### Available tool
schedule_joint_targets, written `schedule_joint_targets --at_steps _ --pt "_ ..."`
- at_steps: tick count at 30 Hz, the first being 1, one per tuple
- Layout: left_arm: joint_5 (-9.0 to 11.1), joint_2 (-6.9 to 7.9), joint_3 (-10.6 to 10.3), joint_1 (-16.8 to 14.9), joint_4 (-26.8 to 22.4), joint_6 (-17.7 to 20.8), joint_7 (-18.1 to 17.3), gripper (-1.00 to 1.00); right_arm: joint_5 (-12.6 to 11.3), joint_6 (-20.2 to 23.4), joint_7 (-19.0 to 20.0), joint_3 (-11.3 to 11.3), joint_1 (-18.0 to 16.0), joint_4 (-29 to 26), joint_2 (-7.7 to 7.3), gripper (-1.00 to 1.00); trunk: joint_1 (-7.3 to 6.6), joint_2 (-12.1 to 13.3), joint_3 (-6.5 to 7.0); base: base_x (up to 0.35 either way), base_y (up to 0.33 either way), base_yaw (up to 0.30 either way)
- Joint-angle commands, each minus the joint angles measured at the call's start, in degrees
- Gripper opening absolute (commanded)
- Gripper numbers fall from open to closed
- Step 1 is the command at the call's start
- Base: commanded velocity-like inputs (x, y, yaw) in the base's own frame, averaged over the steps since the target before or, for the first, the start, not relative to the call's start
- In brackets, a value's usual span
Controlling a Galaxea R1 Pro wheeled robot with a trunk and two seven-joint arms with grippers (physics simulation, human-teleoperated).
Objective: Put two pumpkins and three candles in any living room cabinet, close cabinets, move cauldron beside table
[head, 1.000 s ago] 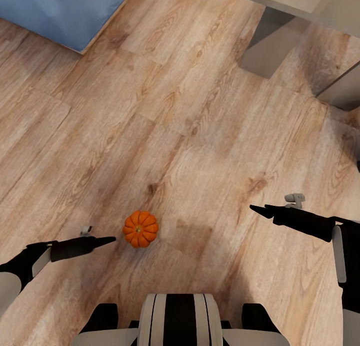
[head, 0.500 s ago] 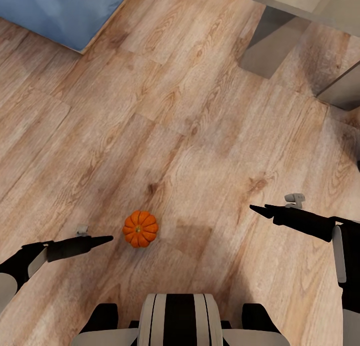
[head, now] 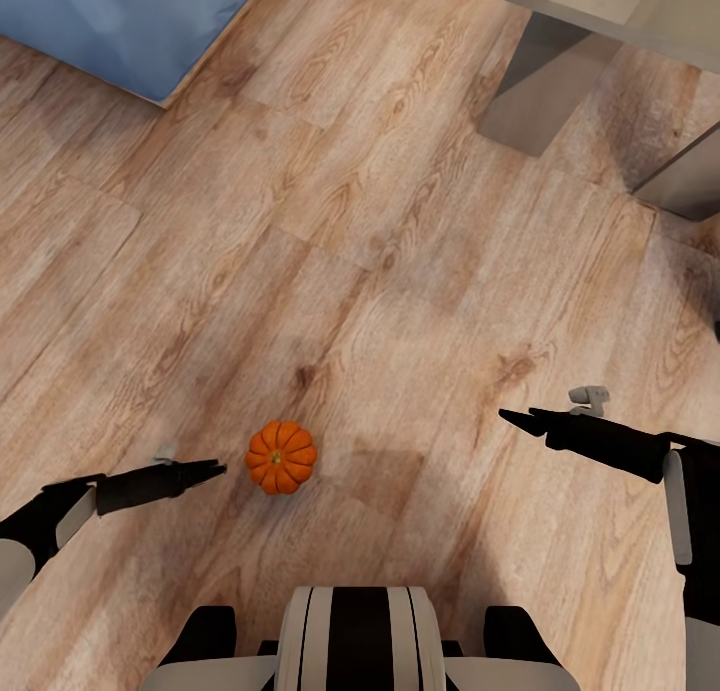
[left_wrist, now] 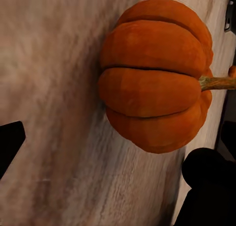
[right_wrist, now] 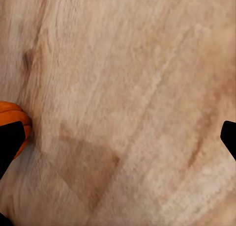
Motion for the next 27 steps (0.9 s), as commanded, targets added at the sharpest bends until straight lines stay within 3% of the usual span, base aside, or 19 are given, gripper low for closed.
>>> schedule_joint_targets --at_steps 1,7,17,25,27 --pt "0.5 0.05 -0.4 -0.4 0.0 0.4 -0.1 1.00 0.3 0.4 0.4 -0.1 0.0 0.0 0.00 1.00 -0.01 0.0 -0.03 0.000 0.000 0.000" --pt "-0.1 -1.72 1.5 -0.4 0.0 -0.2 0.1 1.00 0.3 0.5 0.5 -0.1 -0.1 0.0 1.27 1.00 -0.01 0.0 -0.03 0.000 0.000 0.000" --pt "-0.1 -1.72 4.7 -0.4 0.0 -0.2 0.1 1.00 0.3 0.5 0.5 -0.1 -0.1 0.0 1.27 1.00 -0.01 0.0 -0.03 0.000 0.000 0.000" --pt "0.2 -1.71 4.4 -0.3 -0.2 0.0 -0.2 1.00 0.3 0.5 0.6 -0.1 -0.1 0.0 1.26 1.00 -0.01 0.0 -0.03 0.000 0.000 0.000" --pt "0.6 -2.37 3.8 -1.0 -0.3 0.7 -0.9 1.00 0.2 0.4 0.7 -0.1 0.0 0.0 1.35 1.00 -0.01 0.0 -0.03 0.000 0.000 0.000"
